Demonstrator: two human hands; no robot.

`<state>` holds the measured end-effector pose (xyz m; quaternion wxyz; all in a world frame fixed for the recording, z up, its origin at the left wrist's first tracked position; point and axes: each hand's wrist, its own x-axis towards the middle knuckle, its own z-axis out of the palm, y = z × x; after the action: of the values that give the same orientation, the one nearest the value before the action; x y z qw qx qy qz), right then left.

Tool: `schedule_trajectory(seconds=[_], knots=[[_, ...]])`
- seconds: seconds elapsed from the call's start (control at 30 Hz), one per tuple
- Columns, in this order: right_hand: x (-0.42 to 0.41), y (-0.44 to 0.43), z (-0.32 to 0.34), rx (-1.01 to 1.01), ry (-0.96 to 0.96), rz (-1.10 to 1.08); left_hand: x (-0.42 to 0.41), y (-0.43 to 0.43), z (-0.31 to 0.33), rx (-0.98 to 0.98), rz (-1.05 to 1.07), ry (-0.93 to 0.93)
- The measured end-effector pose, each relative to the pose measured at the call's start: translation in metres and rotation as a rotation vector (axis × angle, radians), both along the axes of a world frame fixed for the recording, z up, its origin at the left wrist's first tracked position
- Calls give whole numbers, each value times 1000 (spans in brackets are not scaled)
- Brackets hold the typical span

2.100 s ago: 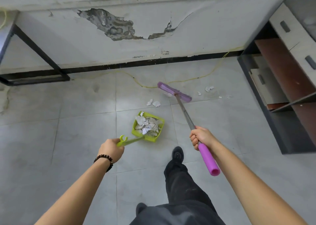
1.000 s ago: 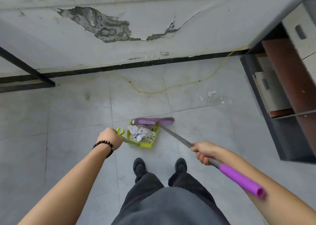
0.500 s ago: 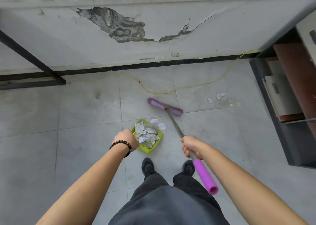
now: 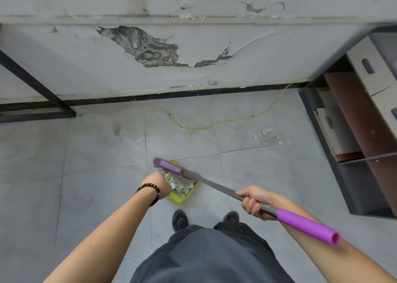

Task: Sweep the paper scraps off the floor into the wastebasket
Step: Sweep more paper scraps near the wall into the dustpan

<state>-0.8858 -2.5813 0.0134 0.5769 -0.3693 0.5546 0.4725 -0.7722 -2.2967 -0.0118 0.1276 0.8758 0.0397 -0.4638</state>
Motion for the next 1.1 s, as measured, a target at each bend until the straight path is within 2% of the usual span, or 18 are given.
schedule_trajectory(seconds=[0.17, 0.4, 0.73, 0.93, 1.1], knots=[[-3, -25, 16, -48, -85, -173, 13, -22, 6, -84, 4, 11], [-18, -64, 14, -120, -184, -477, 29, -82, 0, -129, -111, -33], [8, -199, -13, -424, -257, -383, 88, -247, -14, -199, -71, -25], [27, -312, -42, -589, -285, -412, 125, -358, -12, -127, -122, -3], [57, -414, -63, -679, -285, -431, 141, -413, -30, -75, -104, -25]])
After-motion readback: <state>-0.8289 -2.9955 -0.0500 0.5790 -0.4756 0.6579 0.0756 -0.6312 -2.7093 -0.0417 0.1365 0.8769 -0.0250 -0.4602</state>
